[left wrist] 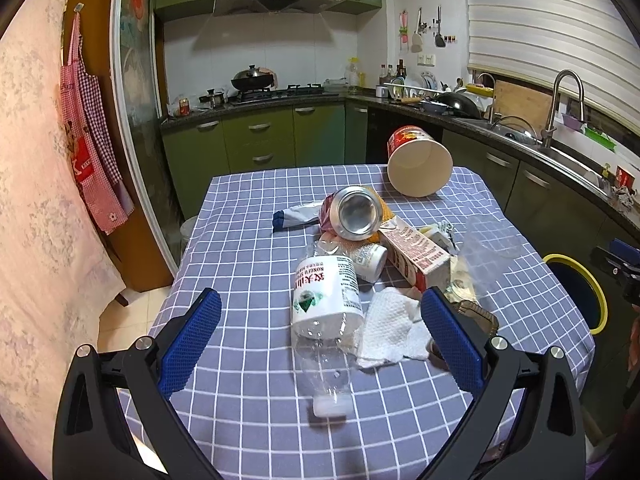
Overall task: Collect trash
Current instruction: 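Grasp the red-and-white paper noodle cup rim with the right gripper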
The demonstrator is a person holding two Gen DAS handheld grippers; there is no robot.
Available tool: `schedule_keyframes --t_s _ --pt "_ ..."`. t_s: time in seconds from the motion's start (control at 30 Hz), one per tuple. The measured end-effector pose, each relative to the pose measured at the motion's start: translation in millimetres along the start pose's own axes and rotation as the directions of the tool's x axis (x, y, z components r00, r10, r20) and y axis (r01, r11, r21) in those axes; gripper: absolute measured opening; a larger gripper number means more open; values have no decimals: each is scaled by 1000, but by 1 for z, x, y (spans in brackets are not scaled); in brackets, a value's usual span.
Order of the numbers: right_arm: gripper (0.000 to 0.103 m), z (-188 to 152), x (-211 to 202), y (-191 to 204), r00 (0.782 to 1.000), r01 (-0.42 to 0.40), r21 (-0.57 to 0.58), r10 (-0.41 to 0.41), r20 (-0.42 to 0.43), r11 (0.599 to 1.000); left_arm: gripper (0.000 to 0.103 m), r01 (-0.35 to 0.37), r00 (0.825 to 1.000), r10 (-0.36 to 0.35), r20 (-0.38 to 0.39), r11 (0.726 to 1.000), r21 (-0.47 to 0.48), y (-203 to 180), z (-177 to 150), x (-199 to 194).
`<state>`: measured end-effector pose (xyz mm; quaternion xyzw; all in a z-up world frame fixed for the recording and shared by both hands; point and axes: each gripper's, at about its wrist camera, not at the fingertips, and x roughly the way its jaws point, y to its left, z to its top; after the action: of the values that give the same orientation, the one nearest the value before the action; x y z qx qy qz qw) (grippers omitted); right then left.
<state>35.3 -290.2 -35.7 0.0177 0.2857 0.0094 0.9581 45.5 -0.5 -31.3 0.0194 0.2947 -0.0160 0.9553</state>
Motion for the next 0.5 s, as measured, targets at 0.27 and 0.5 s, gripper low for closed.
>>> schedule_keyframes --t_s 0.27,0.5 --pt "97 51 37 -15 996 23 8 -23 90 1000 98 -48 997 46 69 998 26 17 55 50" --pt "96 99 122 20 994 0 -169 18 107 986 98 -56 991 57 123 998 -13 39 101 114"
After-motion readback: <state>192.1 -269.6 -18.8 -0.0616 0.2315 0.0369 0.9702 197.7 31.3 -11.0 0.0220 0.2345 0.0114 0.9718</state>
